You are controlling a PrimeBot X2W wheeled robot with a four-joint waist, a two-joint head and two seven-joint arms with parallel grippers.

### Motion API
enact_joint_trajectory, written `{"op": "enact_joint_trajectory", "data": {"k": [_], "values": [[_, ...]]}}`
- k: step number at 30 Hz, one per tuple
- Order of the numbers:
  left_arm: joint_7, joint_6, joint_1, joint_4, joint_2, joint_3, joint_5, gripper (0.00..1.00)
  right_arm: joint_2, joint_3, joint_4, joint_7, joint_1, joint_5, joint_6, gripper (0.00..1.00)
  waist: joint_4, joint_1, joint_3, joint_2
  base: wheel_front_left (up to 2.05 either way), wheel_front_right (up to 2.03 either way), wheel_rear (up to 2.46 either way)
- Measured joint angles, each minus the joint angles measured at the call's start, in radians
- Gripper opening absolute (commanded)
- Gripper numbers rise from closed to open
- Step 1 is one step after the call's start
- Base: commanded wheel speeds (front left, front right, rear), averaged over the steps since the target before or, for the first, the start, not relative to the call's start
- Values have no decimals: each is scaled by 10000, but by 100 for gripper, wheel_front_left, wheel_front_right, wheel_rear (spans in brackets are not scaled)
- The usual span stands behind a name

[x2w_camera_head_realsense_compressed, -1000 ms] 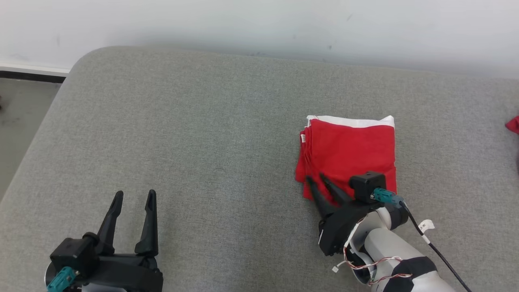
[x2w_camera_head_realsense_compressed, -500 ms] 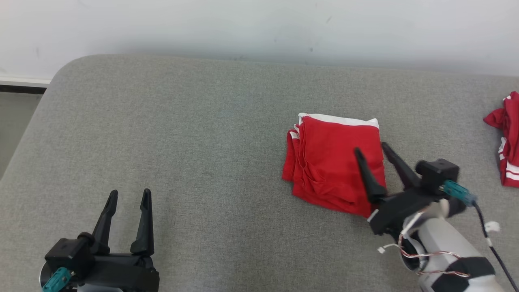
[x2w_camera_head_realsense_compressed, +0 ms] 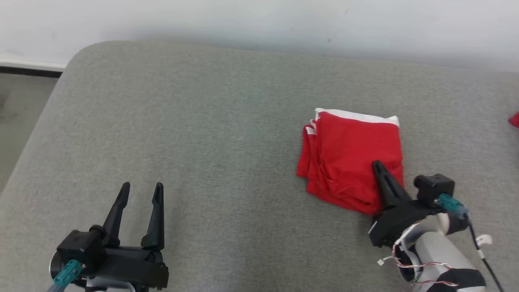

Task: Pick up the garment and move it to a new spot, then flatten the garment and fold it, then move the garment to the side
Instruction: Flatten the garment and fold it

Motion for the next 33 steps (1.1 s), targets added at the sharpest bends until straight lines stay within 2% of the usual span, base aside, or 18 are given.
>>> {"op": "enact_joint_trajectory", "data": {"k": [5,13,23,33], "values": [[0,0,-68,54,-12,-150,-8,100,640,-17,502,0,-213,-435,0,0,366,0,111,0,0,0,0],[0,2,-75,148,-23,-245,-17,100,1363,1020,784,0,-364,-606,0,0,743,0,173,0,0,0,0],[0,2,16,186,69,-293,13,100,1394,625,-451,0,-262,-583,0,0,343,-1,-71,0,0,0,0],[0,2,269,173,140,-65,263,100,790,-986,-2895,-2,1499,-1037,0,0,-612,-2,-536,0,0,0,0]]}}
